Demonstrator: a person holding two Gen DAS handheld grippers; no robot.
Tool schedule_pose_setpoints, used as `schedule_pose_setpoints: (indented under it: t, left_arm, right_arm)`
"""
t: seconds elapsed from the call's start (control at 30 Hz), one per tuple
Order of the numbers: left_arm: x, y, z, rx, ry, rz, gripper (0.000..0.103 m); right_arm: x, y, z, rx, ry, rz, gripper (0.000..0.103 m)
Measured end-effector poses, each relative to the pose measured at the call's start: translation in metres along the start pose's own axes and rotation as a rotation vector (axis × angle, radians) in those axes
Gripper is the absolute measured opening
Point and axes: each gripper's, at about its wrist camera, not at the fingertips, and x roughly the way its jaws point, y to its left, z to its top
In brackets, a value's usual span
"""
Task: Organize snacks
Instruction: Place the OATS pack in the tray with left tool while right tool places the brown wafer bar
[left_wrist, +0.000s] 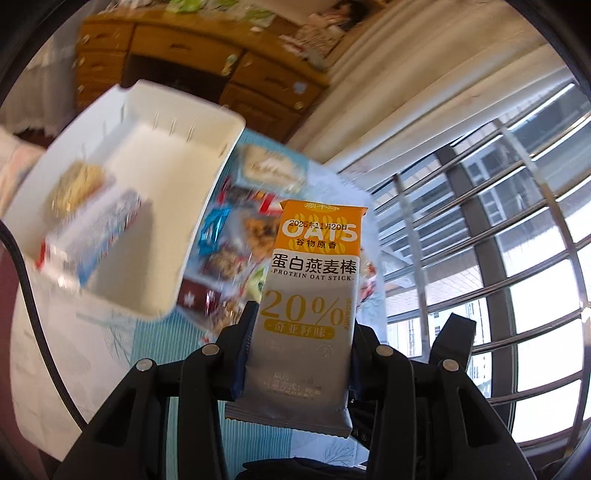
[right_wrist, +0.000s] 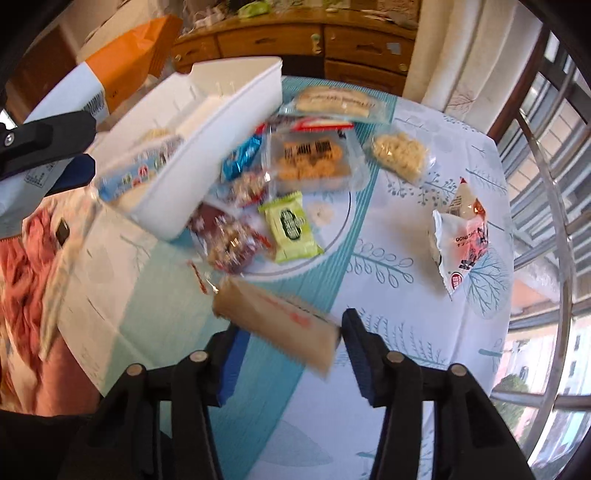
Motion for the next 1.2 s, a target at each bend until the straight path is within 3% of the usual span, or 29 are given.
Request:
schedule_pose_setpoints:
  t: [0.03, 0.33, 0.67, 1.0, 1.17, 1.2]
  left_arm:
    - [-0.007, 0.000, 0.006, 0.018, -0.007, -0.007, 0.040]
    - [-0.050, 0.015, 0.060, 0.101, -0.079, -0.015, 0.040]
    - [-0.087, 0.071, 0.104, 0.147, -0.150, 0.031, 0.040]
    - [-0.089, 0.115, 0.129, 0.209, -0.131, 0.080, 0.040]
    - [-0.078, 0.126, 0.132, 0.232, -0.096, 0.108, 0.041]
    - [-0.077, 0.127, 0.132, 0.243, -0.092, 0.115, 0.046]
  right_arm:
    - [-0.002, 0.002, 0.001, 0.017, -0.005, 0.012, 0.012]
    - [-0.005, 0.027, 0.016, 0.148, -0.036, 0.016, 0.012]
    - [-0.030, 0.067, 0.061, 0.235, -0.191, 0.080, 0.012]
    - [-0.029, 0.111, 0.101, 0.267, -0.316, 0.148, 0.012]
    - [-0.014, 0.122, 0.109, 0.340, -0.325, 0.212, 0.013]
    - [-0.010, 0.124, 0.110, 0.351, -0.321, 0.216, 0.013]
